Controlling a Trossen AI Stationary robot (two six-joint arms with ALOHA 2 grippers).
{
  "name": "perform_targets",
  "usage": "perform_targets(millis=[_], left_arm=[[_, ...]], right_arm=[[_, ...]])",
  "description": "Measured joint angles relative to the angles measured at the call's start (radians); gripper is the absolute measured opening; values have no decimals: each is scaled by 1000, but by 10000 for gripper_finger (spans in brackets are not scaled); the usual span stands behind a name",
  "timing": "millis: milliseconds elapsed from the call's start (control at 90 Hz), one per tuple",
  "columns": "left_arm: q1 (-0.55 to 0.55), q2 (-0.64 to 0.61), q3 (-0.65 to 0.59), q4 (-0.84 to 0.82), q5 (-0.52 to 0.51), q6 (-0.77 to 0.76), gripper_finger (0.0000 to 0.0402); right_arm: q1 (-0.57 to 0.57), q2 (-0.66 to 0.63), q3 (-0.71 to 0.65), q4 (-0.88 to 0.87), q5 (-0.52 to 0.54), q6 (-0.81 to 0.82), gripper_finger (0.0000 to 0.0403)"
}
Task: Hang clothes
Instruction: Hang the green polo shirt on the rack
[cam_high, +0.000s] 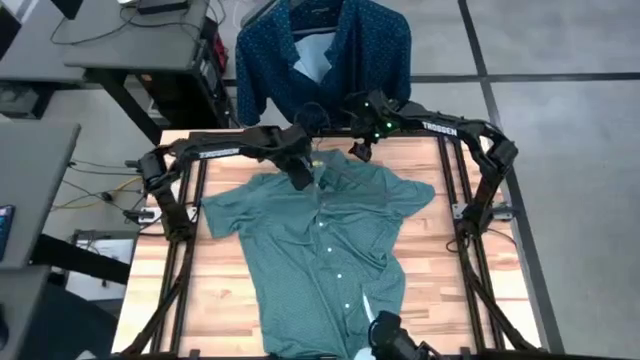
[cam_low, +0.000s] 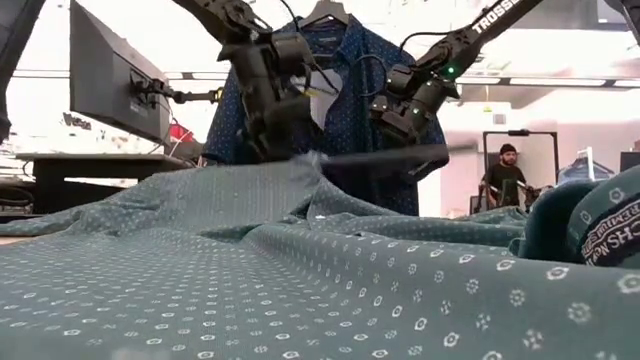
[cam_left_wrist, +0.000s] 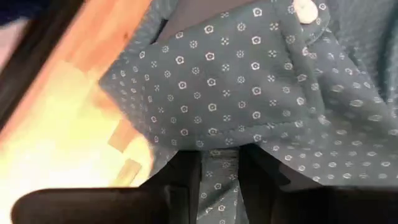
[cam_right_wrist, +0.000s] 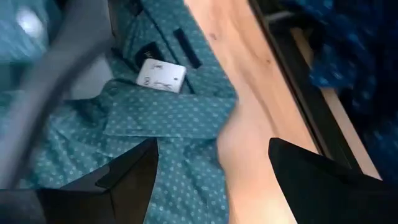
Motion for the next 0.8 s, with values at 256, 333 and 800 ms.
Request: perform_targets(millis=[256,333,800], left_arm=[[33,-62,-4,-54,-4,32,62],[35,-65,-4,-55,-7,54,62],[18,-66,-4,-67,40,132,62]], right_arm=[[-48,2,-1,-7,-4,154,291],[-45,13,-21,52,-10,165,291],[28,197,-112,297,-93,596,291]])
